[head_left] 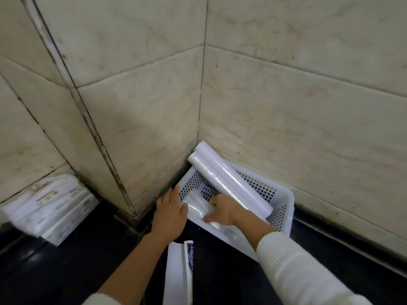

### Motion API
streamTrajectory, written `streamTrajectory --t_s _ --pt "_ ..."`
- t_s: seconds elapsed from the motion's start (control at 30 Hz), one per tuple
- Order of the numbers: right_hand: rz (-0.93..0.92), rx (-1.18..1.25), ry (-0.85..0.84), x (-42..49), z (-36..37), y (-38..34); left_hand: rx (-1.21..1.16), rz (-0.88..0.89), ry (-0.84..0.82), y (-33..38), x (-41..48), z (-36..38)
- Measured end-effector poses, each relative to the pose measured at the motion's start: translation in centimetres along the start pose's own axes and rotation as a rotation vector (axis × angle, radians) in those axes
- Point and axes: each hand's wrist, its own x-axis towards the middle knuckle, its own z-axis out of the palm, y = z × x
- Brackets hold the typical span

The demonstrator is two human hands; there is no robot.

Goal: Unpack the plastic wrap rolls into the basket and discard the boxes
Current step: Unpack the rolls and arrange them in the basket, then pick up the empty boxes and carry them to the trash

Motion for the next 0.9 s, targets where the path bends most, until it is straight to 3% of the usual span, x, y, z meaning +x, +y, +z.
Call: streamTrajectory --t_s 0.13,0.3,0.4,0.57,0.7,0.8,0.9 --pt "0.034 -0.078 0.057 -0.7 1.8 0.2 0.027 -0.028 -0.089 0.3 -0.9 0.0" --pt "0.014 0.138 0.053 -0.2 1.7 -0.5 0.067 -0.021 -0.147 -0.3 -0.8 -0.8" --pt "-0.036 0.182 0.076 -1.1 -0.2 -0.3 -0.070 0.022 -0.042 -0.2 -1.8 -0.8" --pt "-0.103 0.312 0.313 -7.5 -1.1 2.2 -0.301 -0.007 0.248 0.6 -7.3 1.4" --pt "-0.120 0.379 0.412 -15.8 2.0 4.2 -0.117 -0.081 0.261 -0.1 -14.3 4.0" --pt "-0.089 0.339 0.321 -21.5 5.0 6.1 0.006 -0.147 0.197 -1.1 -19.2 5.7" --pt "-0.058 0.172 0.089 -25.6 8.3 8.0 0.094 -0.243 0.048 -2.0 -21.9 6.7"
